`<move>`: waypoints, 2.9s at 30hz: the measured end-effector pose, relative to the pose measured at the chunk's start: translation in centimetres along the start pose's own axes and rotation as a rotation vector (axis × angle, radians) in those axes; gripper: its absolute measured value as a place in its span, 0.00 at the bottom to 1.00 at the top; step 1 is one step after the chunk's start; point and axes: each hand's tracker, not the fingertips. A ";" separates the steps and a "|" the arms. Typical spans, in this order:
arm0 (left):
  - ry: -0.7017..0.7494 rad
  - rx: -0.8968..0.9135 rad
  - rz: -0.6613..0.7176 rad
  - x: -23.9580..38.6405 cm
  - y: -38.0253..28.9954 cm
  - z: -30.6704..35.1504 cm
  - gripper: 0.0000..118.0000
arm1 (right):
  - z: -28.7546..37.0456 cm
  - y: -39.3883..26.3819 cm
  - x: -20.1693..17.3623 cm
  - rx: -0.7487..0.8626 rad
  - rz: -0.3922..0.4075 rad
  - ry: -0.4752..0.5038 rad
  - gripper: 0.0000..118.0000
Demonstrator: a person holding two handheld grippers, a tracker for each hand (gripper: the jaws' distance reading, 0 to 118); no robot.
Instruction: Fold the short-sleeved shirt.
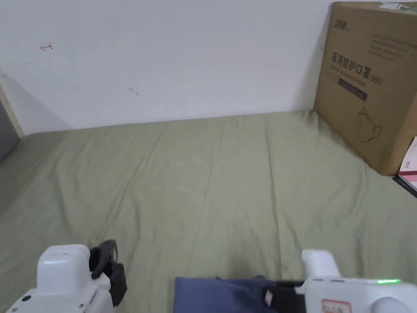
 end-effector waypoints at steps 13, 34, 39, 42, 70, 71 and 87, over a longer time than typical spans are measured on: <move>-0.632 -0.566 0.686 -9.8 -9.0 -11.1 0.88 | -3.1 -0.8 7.5 0.028 -0.240 0.008 0.01; -0.902 -0.790 0.727 -2.8 -16.1 -20.7 0.20 | -3.3 -1.1 8.4 0.003 -0.333 0.070 0.01; -0.844 -0.760 0.633 -4.4 -12.5 -18.4 0.20 | -0.8 -0.2 6.0 0.042 -0.271 0.063 0.01; -0.829 -0.707 0.613 -9.1 -9.5 -16.7 0.20 | 1.4 0.7 4.3 0.097 -0.241 0.097 0.01; 0.485 -0.794 -0.040 -41.7 0.1 -12.2 0.93 | 1.9 2.9 -5.2 0.061 -0.050 0.044 0.01; 0.531 -0.784 -0.048 -41.8 0.2 -12.0 0.93 | 2.0 2.9 -5.0 0.069 -0.053 0.044 0.01; -0.177 -0.530 0.229 -13.8 -0.7 -8.3 0.02 | 4.4 2.8 -4.2 0.153 -0.052 0.011 0.01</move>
